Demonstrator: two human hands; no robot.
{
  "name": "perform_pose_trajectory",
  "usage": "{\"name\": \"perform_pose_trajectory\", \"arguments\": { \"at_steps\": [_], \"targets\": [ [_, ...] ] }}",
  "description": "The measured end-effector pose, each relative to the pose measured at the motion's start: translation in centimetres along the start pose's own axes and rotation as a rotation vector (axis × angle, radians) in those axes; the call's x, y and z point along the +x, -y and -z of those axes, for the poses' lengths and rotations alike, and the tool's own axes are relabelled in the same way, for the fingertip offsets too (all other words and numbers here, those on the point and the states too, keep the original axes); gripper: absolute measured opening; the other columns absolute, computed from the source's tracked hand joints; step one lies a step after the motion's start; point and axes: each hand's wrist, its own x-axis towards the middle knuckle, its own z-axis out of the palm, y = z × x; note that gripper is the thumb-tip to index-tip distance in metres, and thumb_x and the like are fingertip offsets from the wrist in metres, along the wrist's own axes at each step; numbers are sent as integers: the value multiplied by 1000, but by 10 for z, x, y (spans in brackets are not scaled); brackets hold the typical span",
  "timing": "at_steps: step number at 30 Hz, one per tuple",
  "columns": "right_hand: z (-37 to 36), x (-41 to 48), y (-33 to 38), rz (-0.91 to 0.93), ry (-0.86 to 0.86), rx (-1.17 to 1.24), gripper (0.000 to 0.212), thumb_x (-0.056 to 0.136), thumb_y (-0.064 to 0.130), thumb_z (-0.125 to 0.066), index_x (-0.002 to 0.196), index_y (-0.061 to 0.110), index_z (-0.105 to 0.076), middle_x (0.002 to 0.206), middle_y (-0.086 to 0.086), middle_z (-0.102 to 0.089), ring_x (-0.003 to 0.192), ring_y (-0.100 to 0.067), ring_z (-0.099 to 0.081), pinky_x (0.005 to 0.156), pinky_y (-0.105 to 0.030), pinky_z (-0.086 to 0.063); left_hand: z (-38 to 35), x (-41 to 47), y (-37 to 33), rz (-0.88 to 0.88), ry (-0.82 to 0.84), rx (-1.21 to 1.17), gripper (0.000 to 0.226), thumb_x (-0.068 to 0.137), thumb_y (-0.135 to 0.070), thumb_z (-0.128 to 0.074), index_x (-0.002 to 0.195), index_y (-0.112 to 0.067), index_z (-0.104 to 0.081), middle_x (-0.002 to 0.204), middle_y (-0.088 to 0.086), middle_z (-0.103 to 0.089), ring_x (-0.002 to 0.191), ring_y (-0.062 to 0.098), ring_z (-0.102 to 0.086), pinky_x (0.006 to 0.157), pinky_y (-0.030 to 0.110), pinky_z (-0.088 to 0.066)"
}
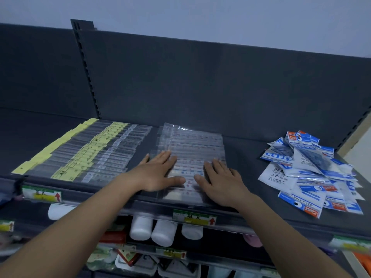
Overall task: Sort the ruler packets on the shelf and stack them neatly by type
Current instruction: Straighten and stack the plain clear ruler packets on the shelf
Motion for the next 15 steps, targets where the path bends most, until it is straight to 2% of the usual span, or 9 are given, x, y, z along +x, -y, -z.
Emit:
{"name": "perform_pose_trajectory", "arguments": {
  "at_steps": [3, 8, 12, 15],
  "targets": [
    [8, 8, -3, -19, -132, 137, 67, 99, 57, -14, 154, 19, -15, 162, -6, -11, 148, -20, -11, 118, -42, -11, 4, 4, 1, 26, -98, -102, 84, 89, -72, -24, 155, -26, 2, 160, -3, 14, 147, 11, 12, 119, 42, 8],
    [23, 33, -16, -92, -124, 428, 54, 105, 32, -18, 155, 19, -3, 163, -5, 2, 150, -19, 5, 121, -42, 2, 15, 31, 10, 176, -181, -131, 70, 99, -55, -24, 154, -22, 5, 160, 10, 14, 149, 26, 7, 119, 44, 3],
    [22, 42, -23, -124, -121, 529, 63, 99, 18, -28, 156, 25, -1, 163, 1, -4, 150, -16, -3, 119, -42, 8, 15, 47, 12, 198, -170, -247, 65, 103, -39, -25, 154, -16, 8, 160, 16, 8, 149, 24, 3, 119, 42, 0],
    [15, 41, -24, -80, -190, 574, 68, 93, 7, -36, 155, 21, -13, 160, 4, -19, 148, -18, -15, 121, -44, 0, 13, 51, 12, 153, -178, -365, 63, 102, -33, -28, 154, -19, 6, 160, 13, 12, 149, 23, 7, 119, 37, -2]
  ]
}}
